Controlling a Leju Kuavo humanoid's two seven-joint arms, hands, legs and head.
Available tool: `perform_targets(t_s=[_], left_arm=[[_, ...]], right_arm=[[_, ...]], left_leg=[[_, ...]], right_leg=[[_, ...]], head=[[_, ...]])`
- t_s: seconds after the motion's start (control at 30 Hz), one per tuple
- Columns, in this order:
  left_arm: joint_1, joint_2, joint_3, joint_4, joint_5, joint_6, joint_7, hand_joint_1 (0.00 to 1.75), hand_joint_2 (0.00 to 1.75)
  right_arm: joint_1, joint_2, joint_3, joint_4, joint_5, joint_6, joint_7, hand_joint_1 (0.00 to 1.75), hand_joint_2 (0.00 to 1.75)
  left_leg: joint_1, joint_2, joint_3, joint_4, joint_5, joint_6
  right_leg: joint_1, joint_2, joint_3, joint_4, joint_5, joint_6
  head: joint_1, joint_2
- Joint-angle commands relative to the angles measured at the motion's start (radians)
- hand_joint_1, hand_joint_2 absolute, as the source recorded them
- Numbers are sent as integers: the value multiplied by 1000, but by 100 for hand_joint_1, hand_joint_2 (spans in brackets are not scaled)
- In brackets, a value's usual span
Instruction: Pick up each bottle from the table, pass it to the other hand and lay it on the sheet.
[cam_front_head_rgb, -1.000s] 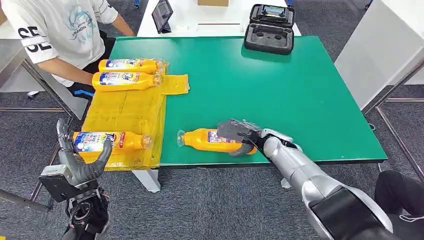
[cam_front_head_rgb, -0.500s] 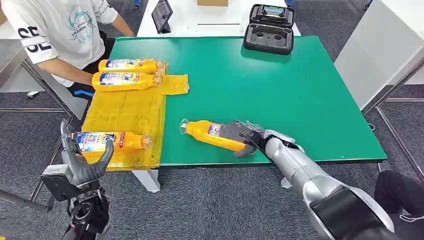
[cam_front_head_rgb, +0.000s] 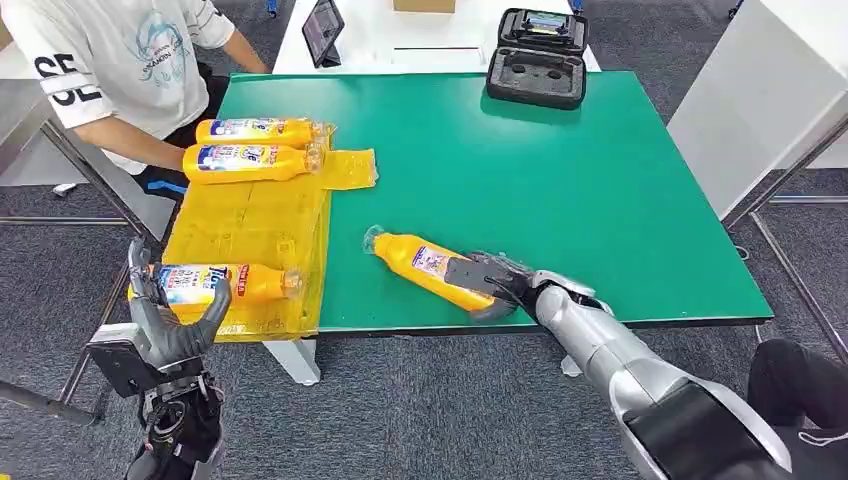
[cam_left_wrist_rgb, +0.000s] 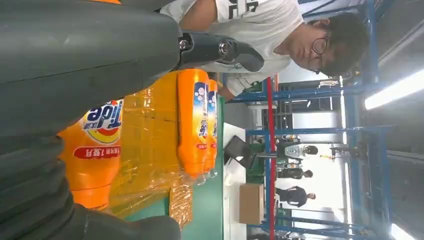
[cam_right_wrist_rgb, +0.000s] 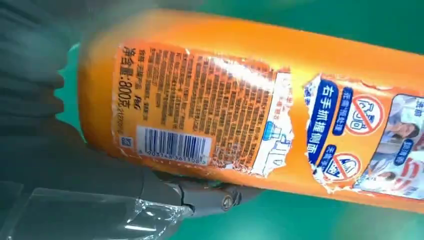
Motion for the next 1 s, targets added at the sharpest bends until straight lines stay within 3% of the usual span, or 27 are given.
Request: perform_targets(t_s=[0.03, 0.63, 0.7, 0.87, 1.0], left_arm=[[-40, -4, 9, 81, 13, -4, 3, 0, 175], [-36, 2, 10, 84, 23, -5, 3, 0, 175], [-30, 3, 7, 81, 22, -2, 3, 0, 175], [17, 5, 20, 15, 41, -11, 3, 0, 175], [42, -7, 18, -21, 65, -63, 3, 0, 175]], right_arm=[[17, -8, 41, 49, 3, -10, 6, 166, 175], [22, -14, 39, 40, 3, -22, 9, 173, 175], [22, -8, 34, 28, 4, -61, 0, 175, 175], [28, 16, -55, -80, -59, -207, -144, 175, 175], [149, 19, -155, -353, -123, -265, -292, 175, 175]], left_leg=[[2, -2, 4, -1, 0, -2], [2, -2, 3, -1, 1, -2], [1, -2, 3, -1, 0, -2], [2, 2, 4, -1, -1, -2], [1, 3, 1, 0, -1, -2]], right_leg=[[2, -3, 5, -2, 0, -2], [2, -3, 5, -2, 0, -2], [2, -2, 5, -2, 0, -2], [2, 1, 4, -2, 0, -2], [1, 3, 2, 0, 0, -2]], head=[[0, 0], [0, 0], [0, 0], [0, 0], [0, 0]])
